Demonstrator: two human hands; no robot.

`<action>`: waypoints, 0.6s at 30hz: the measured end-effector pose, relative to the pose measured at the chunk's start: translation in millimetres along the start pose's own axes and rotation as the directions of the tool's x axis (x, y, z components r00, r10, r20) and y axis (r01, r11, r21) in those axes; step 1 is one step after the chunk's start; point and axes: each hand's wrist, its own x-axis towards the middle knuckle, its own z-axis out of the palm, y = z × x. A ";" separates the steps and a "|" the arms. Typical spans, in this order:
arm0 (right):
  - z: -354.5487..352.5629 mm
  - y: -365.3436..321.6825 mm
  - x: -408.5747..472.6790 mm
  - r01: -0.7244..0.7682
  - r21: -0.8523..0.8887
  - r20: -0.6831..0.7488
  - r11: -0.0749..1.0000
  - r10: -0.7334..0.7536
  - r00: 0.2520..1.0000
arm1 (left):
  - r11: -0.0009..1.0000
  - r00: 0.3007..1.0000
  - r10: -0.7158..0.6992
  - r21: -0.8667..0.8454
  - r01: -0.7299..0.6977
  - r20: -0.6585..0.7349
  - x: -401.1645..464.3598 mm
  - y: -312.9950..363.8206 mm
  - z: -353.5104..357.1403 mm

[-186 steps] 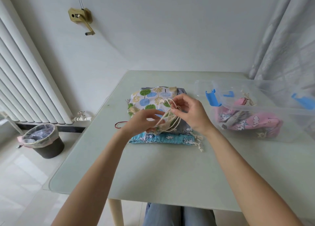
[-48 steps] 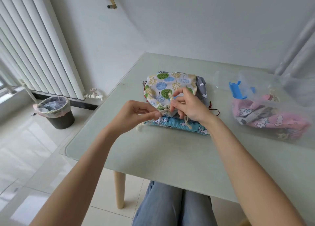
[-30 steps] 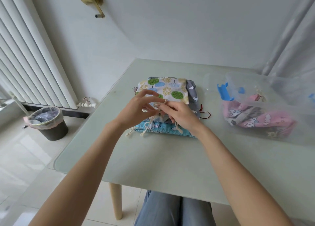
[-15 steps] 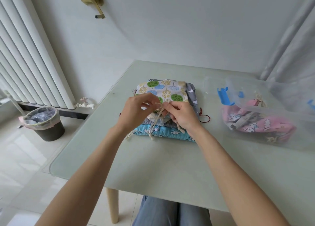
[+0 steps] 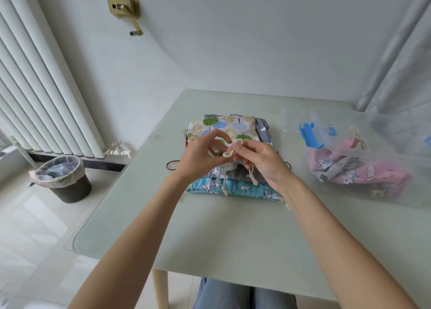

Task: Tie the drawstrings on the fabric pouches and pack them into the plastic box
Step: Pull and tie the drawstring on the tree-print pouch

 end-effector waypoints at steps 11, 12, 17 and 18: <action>-15.2 -3.2 12.3 0.204 -0.473 -0.044 0.857 -0.254 0.966 | 0.987 0.985 -0.127 -0.083 0.137 0.115 7.9 -2.1 0.8; -15.1 -4.6 13.5 0.258 -0.541 -0.024 0.801 -0.321 0.947 | 0.987 0.985 -0.136 -0.072 0.144 0.105 8.7 -2.4 1.9; -6.6 -0.8 14.4 0.400 -0.819 0.110 0.411 -0.572 0.813 | 0.985 0.984 -0.169 -0.035 0.171 0.056 10.0 -3.6 1.2; -5.5 1.6 13.7 0.392 -0.843 0.092 0.368 -0.620 0.779 | 0.986 0.986 -0.162 -0.041 0.164 0.043 11.7 -2.8 1.7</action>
